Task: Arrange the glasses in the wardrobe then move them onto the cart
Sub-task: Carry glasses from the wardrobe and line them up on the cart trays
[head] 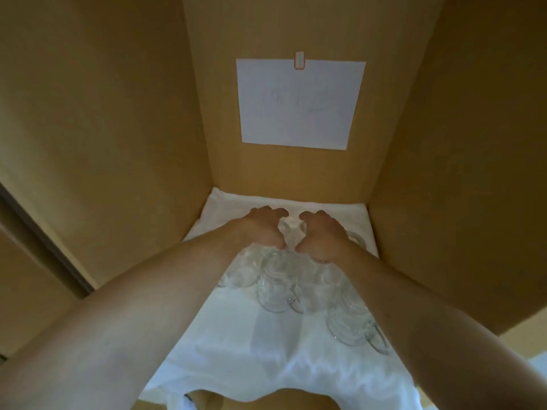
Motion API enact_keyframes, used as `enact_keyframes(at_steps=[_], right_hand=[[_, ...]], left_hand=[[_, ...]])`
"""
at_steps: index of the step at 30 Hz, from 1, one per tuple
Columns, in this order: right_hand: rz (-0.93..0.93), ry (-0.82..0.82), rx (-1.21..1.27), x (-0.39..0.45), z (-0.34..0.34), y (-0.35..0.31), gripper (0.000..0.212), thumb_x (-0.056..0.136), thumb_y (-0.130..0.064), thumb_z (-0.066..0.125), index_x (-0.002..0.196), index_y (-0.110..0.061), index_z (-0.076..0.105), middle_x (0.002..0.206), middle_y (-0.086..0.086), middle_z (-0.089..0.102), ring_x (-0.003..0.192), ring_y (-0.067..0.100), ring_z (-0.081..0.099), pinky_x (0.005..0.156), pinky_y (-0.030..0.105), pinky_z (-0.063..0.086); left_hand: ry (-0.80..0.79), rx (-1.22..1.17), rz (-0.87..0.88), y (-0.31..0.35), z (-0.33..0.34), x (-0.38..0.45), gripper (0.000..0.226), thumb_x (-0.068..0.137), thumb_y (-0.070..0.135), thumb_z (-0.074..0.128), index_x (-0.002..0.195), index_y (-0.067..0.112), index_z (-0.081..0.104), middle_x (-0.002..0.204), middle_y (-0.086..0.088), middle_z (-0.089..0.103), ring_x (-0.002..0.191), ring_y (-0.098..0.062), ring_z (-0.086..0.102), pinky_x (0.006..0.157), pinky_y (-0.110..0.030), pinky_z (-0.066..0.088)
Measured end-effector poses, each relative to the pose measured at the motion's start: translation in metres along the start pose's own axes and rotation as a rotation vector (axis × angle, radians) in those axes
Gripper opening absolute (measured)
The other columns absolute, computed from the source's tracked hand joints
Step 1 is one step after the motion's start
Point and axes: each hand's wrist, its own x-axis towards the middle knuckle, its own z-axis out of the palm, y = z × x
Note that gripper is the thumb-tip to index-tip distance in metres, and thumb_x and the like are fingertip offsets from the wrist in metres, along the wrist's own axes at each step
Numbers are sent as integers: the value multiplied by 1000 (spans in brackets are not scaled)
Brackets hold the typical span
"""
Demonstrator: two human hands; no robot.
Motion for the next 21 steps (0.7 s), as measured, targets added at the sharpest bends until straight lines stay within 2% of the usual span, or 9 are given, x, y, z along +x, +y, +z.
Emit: enact_keyframes(at_steps=[6,12,15,18,20,21], right_hand=[[46,-43,-33,12,-4,-4,75,75,-22,83,142,-19,49,130,7,53,116,28,59,89,33,51],[59,-95,-15,22,-7,-5,74,72,-20,85,139,-18,52,128,4,59,115,25,60,92,36,55],[54,-111,6,25,-7,-4,74,70,-20,86,136,-17,54,125,4,61,111,24,62,92,38,57],[65,-105,62,27,-7,-3,77,66,-18,88,136,-18,55,120,3,65,105,22,65,90,37,58],[71,-92,76,27,-8,-2,80,64,-18,89,136,-19,56,119,2,67,104,21,65,89,35,57],[72,-86,78,28,-8,-2,82,63,-19,90,137,-20,56,121,1,66,106,21,65,88,34,57]], left_hand=[[-97,-13,-2,1,4,18,91,82,20,76,158,28,27,152,-3,41,133,-24,47,101,-34,50],[-201,82,9,7,1,34,91,81,18,79,157,27,30,154,0,42,133,-23,49,91,-26,46],[-201,127,23,8,3,39,87,77,14,81,152,28,38,146,-1,49,117,-22,55,88,-30,52],[-160,110,39,7,3,39,83,70,9,83,144,28,49,131,1,56,93,-17,55,63,-25,50],[-131,69,42,5,2,39,81,66,8,85,138,29,55,127,2,55,87,-15,56,52,-21,44],[-118,53,42,4,1,39,80,65,8,87,136,30,57,128,2,54,89,-16,56,51,-21,44]])
